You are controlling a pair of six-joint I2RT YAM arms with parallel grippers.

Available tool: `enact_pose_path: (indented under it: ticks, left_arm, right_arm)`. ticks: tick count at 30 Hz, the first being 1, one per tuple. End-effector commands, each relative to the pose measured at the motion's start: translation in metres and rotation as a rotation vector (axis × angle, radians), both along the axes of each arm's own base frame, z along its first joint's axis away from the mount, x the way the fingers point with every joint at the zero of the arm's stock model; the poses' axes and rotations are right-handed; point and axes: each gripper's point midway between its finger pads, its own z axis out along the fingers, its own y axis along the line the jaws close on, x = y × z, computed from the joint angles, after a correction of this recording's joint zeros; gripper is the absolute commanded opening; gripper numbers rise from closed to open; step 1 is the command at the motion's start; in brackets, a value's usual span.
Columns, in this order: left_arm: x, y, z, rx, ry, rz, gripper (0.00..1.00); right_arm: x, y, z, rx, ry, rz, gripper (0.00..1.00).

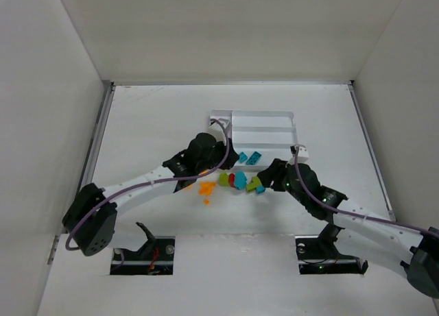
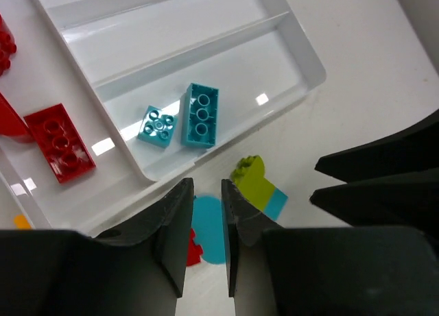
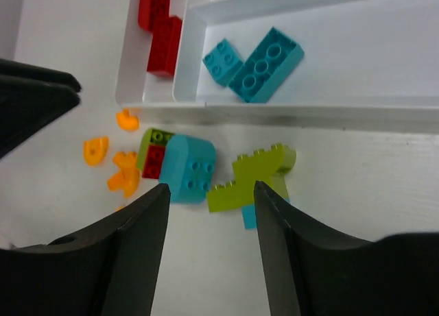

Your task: Sort the legos into containers by color

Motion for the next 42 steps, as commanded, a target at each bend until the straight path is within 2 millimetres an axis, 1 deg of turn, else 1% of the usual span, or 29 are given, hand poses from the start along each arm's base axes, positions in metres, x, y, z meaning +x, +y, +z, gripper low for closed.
enact_pose_path:
  ticks: [1,3,4,7,12,16,19,21,25,28,31,33,36,38,40,42]
  left_arm:
    - [-0.014,0.003,0.034,-0.138,-0.025,0.022,0.20]
    - [-0.022,0.010,0.040,-0.168,-0.024,0.030,0.20]
    - [-0.026,0.014,0.041,-0.185,-0.020,0.035,0.21]
    - [-0.036,0.021,0.040,-0.215,-0.003,0.037,0.24]
    - [-0.051,0.035,0.033,-0.274,0.063,0.042,0.29]
    - [-0.055,0.049,0.028,-0.310,0.100,0.072,0.34]
    - [-0.058,0.053,0.025,-0.325,0.120,0.074,0.36]
    - [-0.059,0.054,0.022,-0.330,0.136,0.078,0.37]
    - [-0.062,0.055,0.016,-0.333,0.160,0.077,0.39]
    - [-0.064,0.055,0.015,-0.338,0.166,0.077,0.41]
    - [-0.064,0.056,0.017,-0.346,0.168,0.077,0.42]
    - [-0.064,0.055,0.019,-0.350,0.168,0.073,0.43]
    - [-0.065,0.055,0.021,-0.356,0.168,0.072,0.43]
    - [-0.065,0.055,0.022,-0.361,0.169,0.073,0.44]
    - [-0.068,0.054,0.022,-0.369,0.176,0.067,0.46]
    - [-0.069,0.053,0.024,-0.377,0.182,0.062,0.48]
  right_arm:
    - [-0.014,-0.018,-0.006,-0.173,0.037,-0.026,0.62]
    - [-0.022,-0.016,-0.009,-0.235,0.069,0.009,0.68]
    - [-0.026,-0.013,-0.014,-0.278,0.086,0.040,0.70]
    - [-0.028,-0.003,-0.028,-0.355,0.117,0.094,0.72]
    - [-0.027,0.011,-0.053,-0.453,0.173,0.169,0.73]
    - [-0.020,0.015,-0.057,-0.466,0.175,0.169,0.71]
    - [-0.014,0.017,-0.061,-0.468,0.176,0.170,0.68]
    - [-0.014,0.022,-0.066,-0.477,0.189,0.196,0.65]
    - [-0.011,0.028,-0.068,-0.483,0.185,0.217,0.62]
    - [-0.007,0.026,-0.068,-0.477,0.188,0.217,0.59]
    - [-0.005,0.021,-0.074,-0.498,0.205,0.219,0.55]
    - [-0.004,0.020,-0.077,-0.506,0.212,0.217,0.54]
    - [-0.003,0.019,-0.084,-0.516,0.222,0.217,0.49]
    - [-0.003,0.017,-0.087,-0.525,0.228,0.211,0.41]
    - [-0.005,0.013,-0.085,-0.524,0.223,0.200,0.35]
    - [-0.005,0.009,-0.074,-0.507,0.205,0.175,0.32]
